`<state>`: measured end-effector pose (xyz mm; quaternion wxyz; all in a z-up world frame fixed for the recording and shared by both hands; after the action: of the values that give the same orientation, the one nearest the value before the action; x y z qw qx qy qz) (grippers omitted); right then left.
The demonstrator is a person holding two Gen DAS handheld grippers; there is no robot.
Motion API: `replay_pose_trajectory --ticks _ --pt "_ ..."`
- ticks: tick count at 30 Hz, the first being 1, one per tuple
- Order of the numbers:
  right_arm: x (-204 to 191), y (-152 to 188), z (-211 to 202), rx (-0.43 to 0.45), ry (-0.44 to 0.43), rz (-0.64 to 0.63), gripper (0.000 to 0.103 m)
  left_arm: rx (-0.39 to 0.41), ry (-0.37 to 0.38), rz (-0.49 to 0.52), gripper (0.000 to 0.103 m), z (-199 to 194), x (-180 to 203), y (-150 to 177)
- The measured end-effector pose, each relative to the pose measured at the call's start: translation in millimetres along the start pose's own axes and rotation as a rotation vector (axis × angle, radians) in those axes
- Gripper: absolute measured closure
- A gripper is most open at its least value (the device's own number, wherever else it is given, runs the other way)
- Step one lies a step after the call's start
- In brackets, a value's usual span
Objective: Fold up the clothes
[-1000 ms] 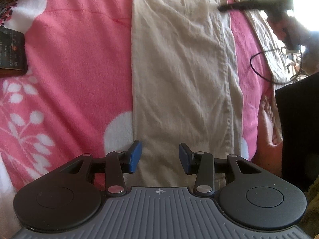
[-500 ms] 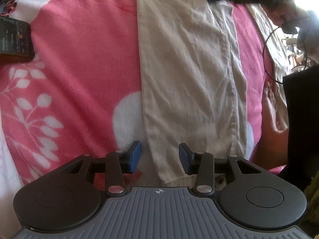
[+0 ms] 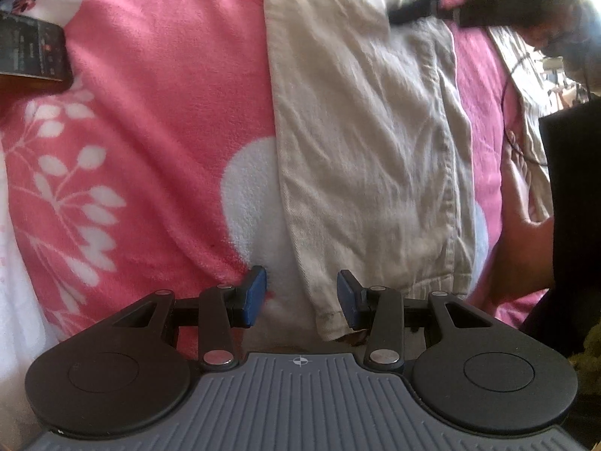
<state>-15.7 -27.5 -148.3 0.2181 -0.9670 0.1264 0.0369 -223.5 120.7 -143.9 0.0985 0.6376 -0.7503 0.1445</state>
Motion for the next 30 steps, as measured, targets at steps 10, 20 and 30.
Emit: replay_pose_trajectory --ticks 10,20,30 --pt "-39 31 -30 -0.084 -0.158 -0.121 0.092 -0.022 0.02 -0.01 0.062 -3 -8 4" --pt "-142 51 3 -0.074 -0.419 -0.267 0.092 -0.015 -0.014 -0.036 0.062 -10 -13 9" --pt "-119 18 4 -0.013 -0.373 -0.171 0.093 0.037 -0.049 -0.066 0.062 -26 -28 5"
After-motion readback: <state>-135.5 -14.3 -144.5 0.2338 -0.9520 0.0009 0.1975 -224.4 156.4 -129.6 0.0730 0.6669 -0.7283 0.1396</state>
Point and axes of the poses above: each gripper's, at about its wrist camera, not at the fingertips, and z roughly the way its jaws point, x to its right, y to its underside, the point moved 10 cm from there along z, roughly the way its jaws point, and after that the axes turned 1 degree about -x, right-handed, at the moved point
